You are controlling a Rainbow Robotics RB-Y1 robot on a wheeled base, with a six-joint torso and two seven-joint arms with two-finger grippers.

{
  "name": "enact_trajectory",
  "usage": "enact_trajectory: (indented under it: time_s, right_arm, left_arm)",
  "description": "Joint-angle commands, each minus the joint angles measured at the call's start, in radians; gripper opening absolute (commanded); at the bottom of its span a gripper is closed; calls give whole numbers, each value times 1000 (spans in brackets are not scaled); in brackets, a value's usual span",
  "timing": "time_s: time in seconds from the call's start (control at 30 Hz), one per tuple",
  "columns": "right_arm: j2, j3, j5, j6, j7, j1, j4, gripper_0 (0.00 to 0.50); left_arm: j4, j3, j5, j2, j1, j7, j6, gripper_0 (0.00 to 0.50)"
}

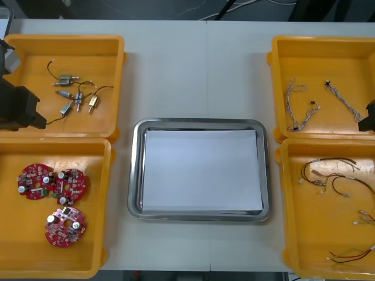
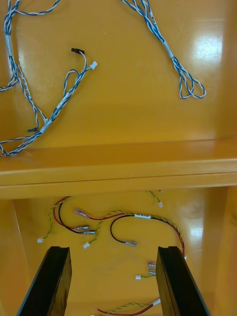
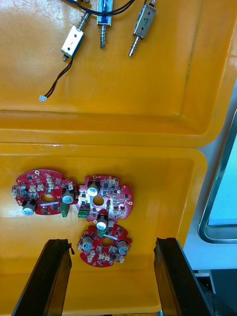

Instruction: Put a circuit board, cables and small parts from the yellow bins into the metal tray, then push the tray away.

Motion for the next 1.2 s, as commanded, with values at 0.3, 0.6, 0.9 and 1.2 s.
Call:
enact_trajectory:
  time_s: [0.3, 0.6, 0.9, 1.2]
  right_arm:
    - [-39, -31, -5, 4, -40, 9, -31, 500]
    - [-50, -10, -58, 4, -40, 87, -12, 500]
    - [-105, -18, -107, 4, 53, 200, -14, 500]
    - [-107, -74, -90, 4, 305, 291, -14, 500]
  left_arm:
    - [-16, 34, -9, -1, 19, -61, 7, 500]
    - [-10, 31, 2, -34, 46, -153, 33, 500]
    - [-10, 49, 16, 32, 49, -155, 33, 500]
    - [-79, 103, -1, 84, 207, -170, -36, 500]
